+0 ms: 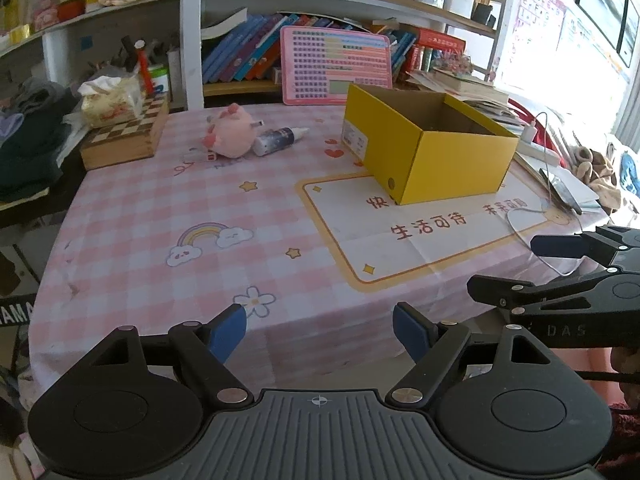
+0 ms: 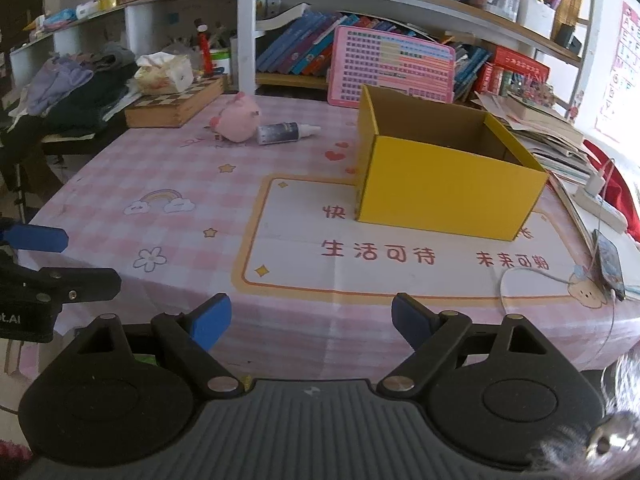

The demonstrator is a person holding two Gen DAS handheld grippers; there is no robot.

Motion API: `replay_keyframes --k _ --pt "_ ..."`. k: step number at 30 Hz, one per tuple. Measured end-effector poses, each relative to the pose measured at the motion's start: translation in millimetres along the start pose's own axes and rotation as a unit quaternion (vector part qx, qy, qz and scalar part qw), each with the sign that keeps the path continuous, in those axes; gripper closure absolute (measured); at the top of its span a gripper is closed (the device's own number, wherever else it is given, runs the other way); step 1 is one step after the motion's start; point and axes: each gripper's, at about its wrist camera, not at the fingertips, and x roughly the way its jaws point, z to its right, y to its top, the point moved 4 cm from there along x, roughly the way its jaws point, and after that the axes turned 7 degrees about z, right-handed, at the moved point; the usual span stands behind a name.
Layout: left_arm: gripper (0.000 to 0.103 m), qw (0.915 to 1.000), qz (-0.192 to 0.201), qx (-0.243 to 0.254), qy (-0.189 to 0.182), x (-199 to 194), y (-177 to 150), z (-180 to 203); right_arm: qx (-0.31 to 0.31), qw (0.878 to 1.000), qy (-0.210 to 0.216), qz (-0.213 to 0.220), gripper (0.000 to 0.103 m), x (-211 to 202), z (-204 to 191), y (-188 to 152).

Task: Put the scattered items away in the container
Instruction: 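Move both open tools back toward the pink plush and spray bottle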

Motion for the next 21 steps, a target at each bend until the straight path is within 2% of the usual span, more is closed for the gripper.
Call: replay_keyframes --k 21 --pt "0.021 0.9999 0.007 -0.004 0.009 2 3 -28 -0.018 1.0 0.011 0.005 0.016 19 -26 15"
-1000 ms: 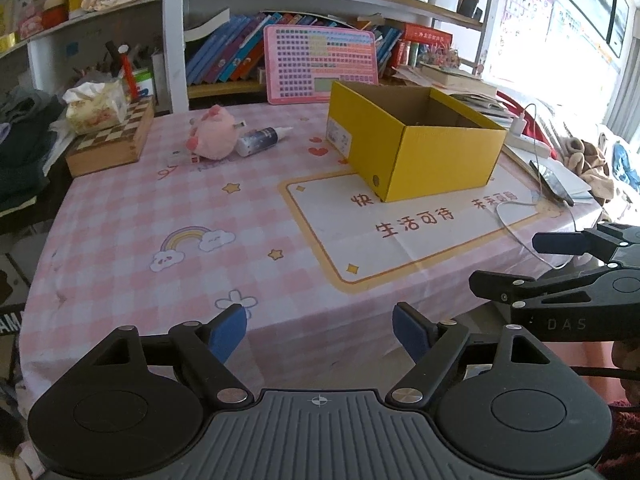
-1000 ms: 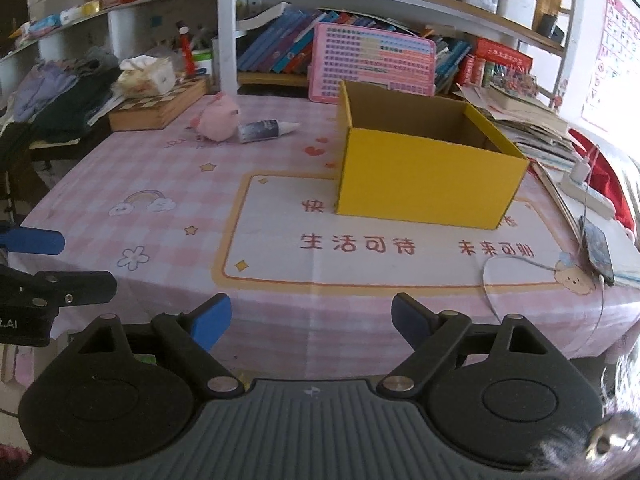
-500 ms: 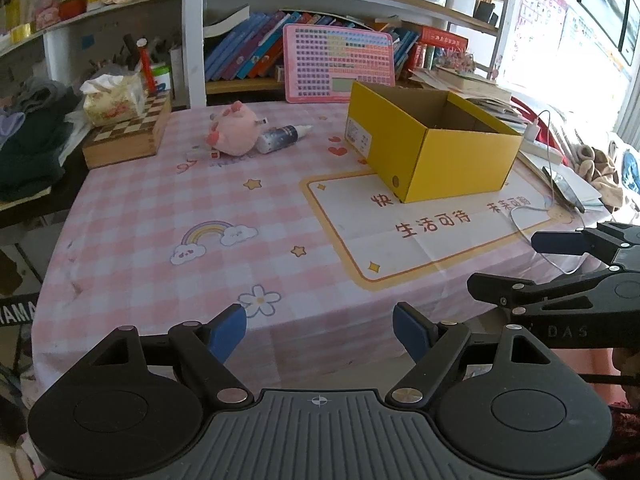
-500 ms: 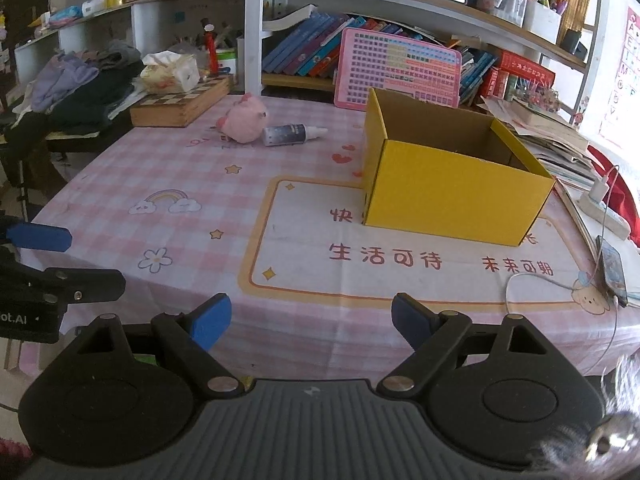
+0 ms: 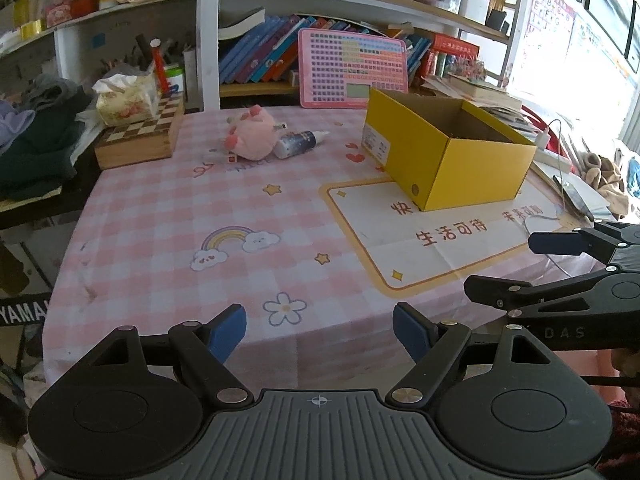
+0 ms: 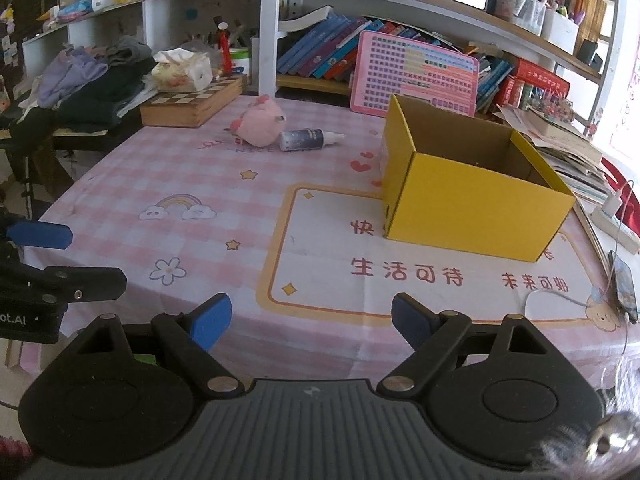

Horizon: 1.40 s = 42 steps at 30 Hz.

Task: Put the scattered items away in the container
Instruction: 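Move both open tools back toward the pink plush and spray bottle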

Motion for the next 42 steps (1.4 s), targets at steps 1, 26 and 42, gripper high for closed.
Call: replay_keyframes --k 1,26,42 --pt "0.02 1.0 0.001 0.0 0.0 0 0 -1 -0.001 1.0 0.0 0.001 0.016 0 -1 1" --pt "0.021 0.9999 0.003 -0.012 0.004 26 17 -28 -0.037 0.999 0.027 0.01 0.018 41 -19 32" --pt "0.021 0.9999 0.009 -0.012 0.008 81 55 -46 -0.04 0.999 0.026 0.008 0.019 102 -4 69"
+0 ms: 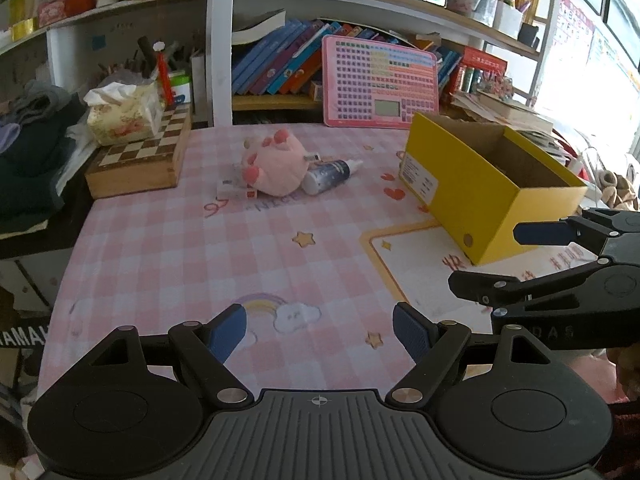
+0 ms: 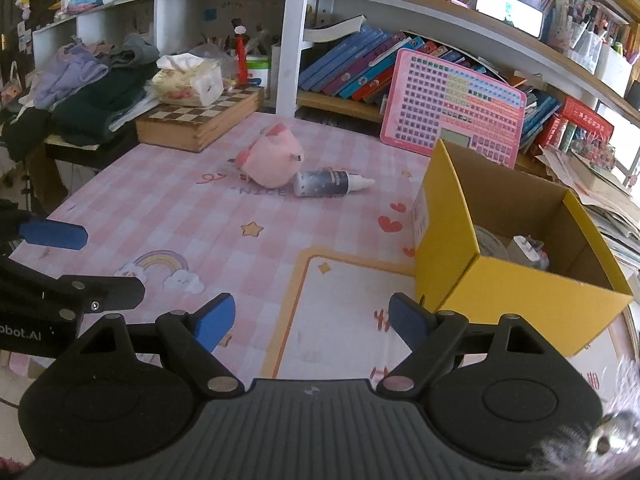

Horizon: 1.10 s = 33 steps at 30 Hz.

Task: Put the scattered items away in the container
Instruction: 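Move both open tools back toward the pink plush and spray bottle, then lower the left tool onto the pink plush while the right tool approaches the spray bottle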

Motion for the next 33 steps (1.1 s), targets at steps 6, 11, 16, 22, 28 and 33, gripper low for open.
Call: replay_keyframes --k 6,11,16,22,28,33 --pt "0.021 1.0 -0.001 -0.003 0.008 22 14 -9 0.002 1.0 0.004 -0.006 0.019 26 8 11" --pt "0.021 0.9999 0.003 -0.004 0.014 38 28 -15 0.008 1.0 0.007 -0.009 0.019 46 14 20" --pt "0.021 0.9998 0.005 -0.005 0.02 54 40 -22 0.013 1.0 0.013 -0.01 0.019 65 14 28" --pt "0.021 0.9997 0.001 -0.006 0.025 74 51 -30 0.021 1.0 0.015 -0.016 0.019 91 18 38" --pt "0.021 0.9994 0.0 -0.006 0.033 98 61 -39 0.049 0.998 0.015 -0.035 0.018 121 25 43" --pt "0.023 0.999 0.0 -0.02 0.039 119 70 -48 0.071 0.997 0.006 -0.039 0.018 145 31 53"
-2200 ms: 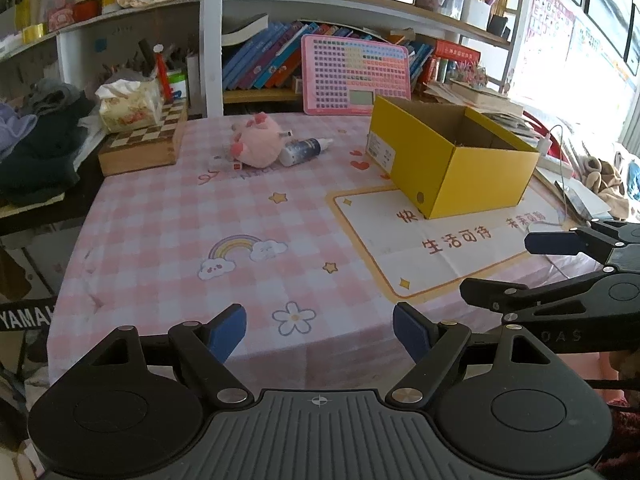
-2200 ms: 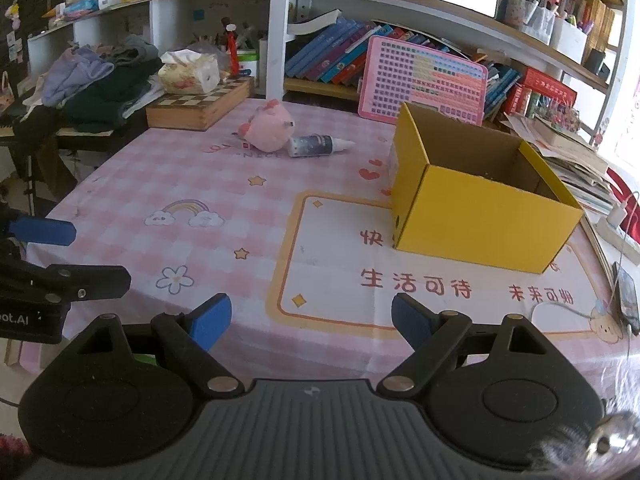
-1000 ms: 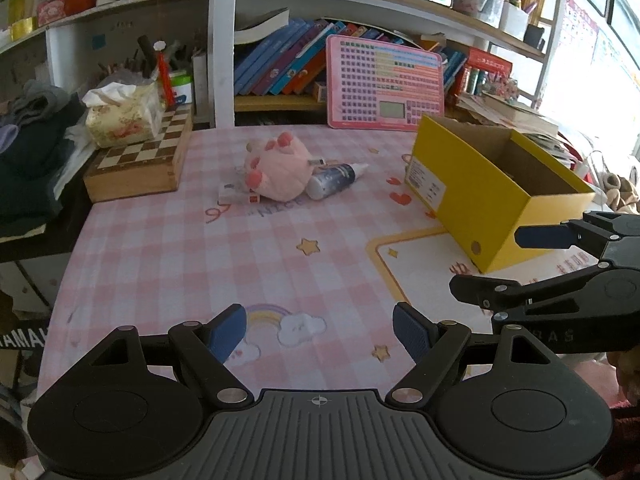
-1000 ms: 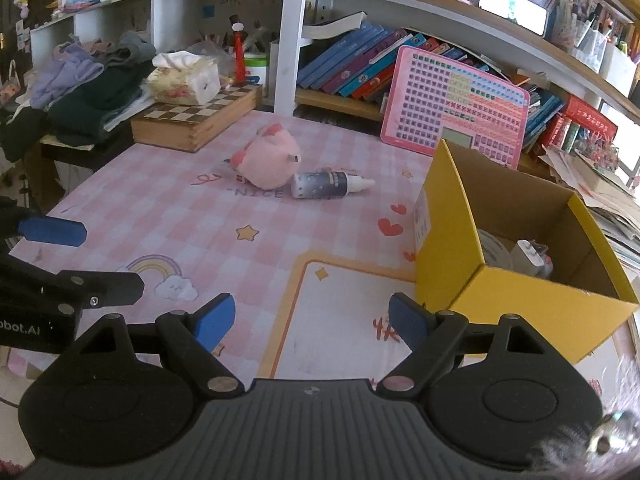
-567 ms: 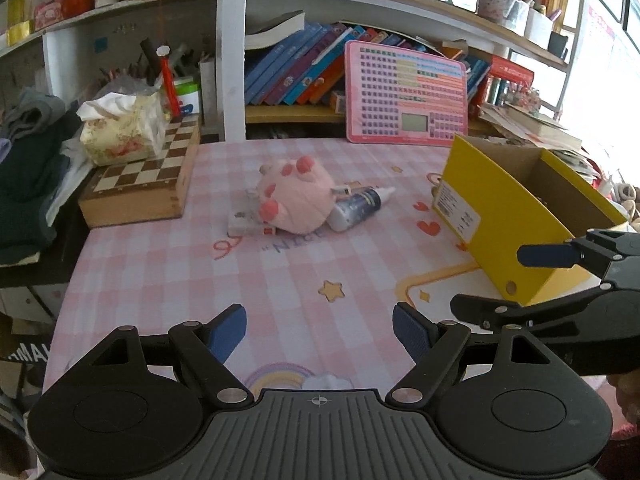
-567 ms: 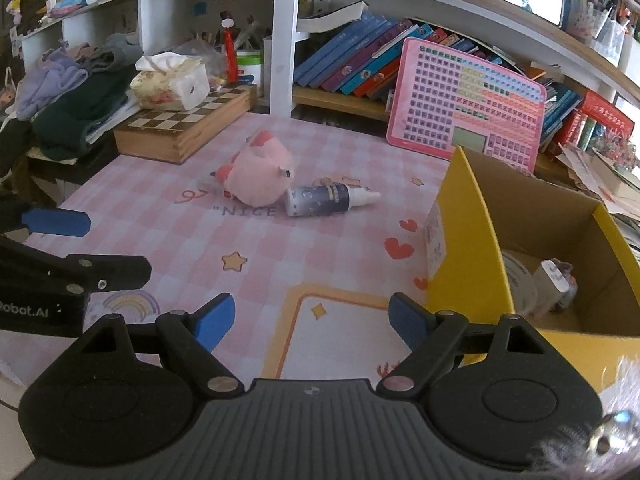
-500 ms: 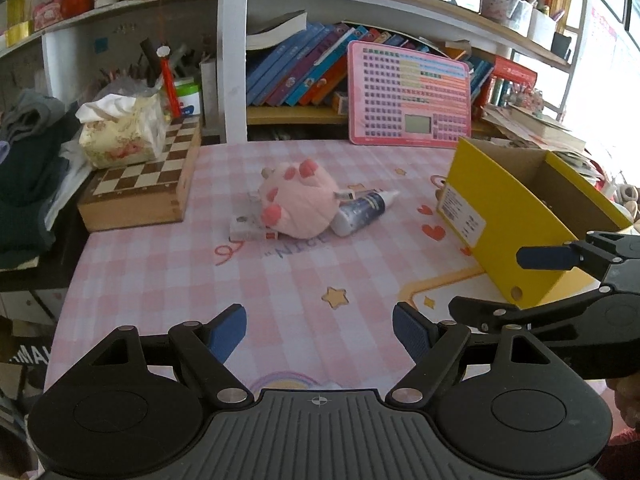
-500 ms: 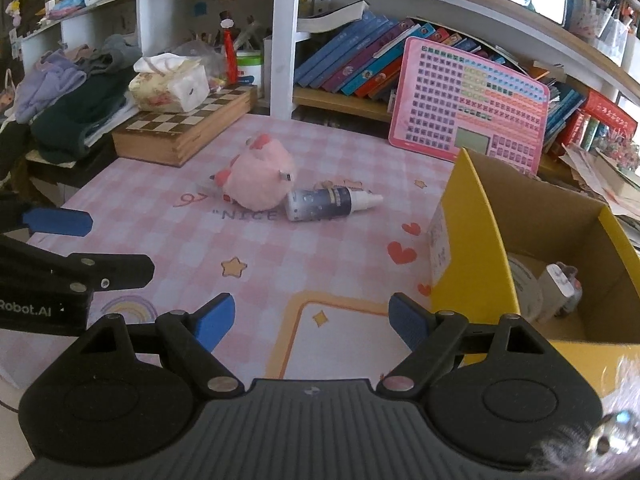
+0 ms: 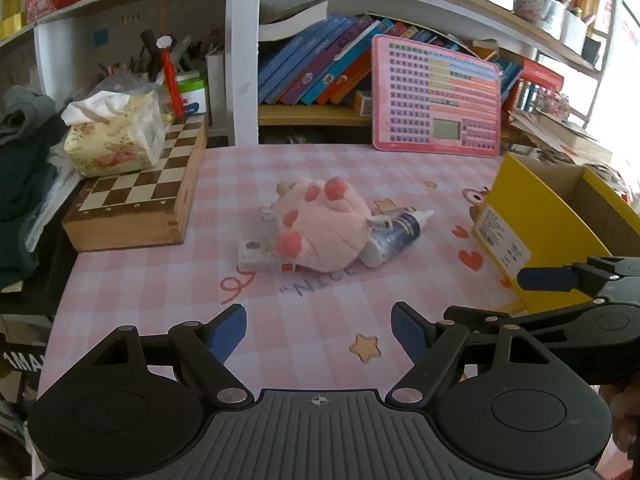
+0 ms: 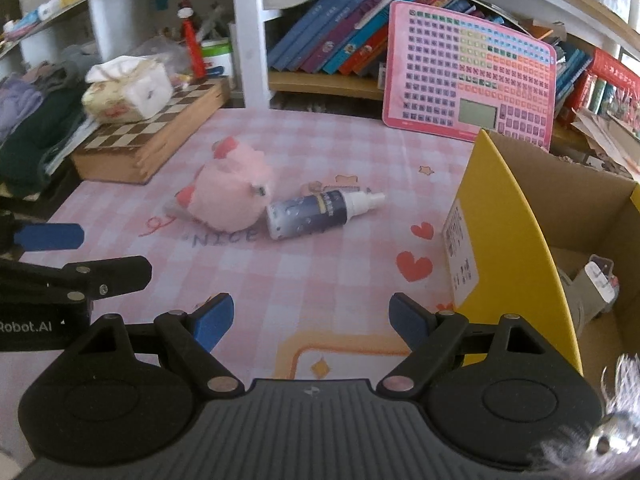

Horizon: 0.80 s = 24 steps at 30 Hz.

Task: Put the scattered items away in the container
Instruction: 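Lower the left tool onto the pink plush while the right tool approaches the spray bottle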

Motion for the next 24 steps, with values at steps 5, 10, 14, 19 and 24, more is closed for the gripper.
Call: replay_keyframes --k 5,10,14,19,24 --pt "0.023 0.9999 0.002 -0.014 0.0 18 12 -6 0.012 1.0 -0.005 -0.001 0.018 21 3 10" --pt "0.023 0.9996 0.008 -0.029 -0.002 36 29 -12 0.031 0.999 -0.004 -0.009 0.018 42 6 19" --pt "0.023 0.9993 0.013 -0.035 -0.008 50 43 -14 0.048 0.999 -0.005 -0.013 0.018 59 7 26" --pt "0.021 0.9983 0.012 -0.054 -0.018 72 56 -14 0.073 0.997 -0.021 -0.003 0.019 77 15 38" --pt "0.021 0.9975 0.006 -0.069 -0.014 95 64 -14 0.106 0.993 -0.042 0.003 0.021 95 28 53"
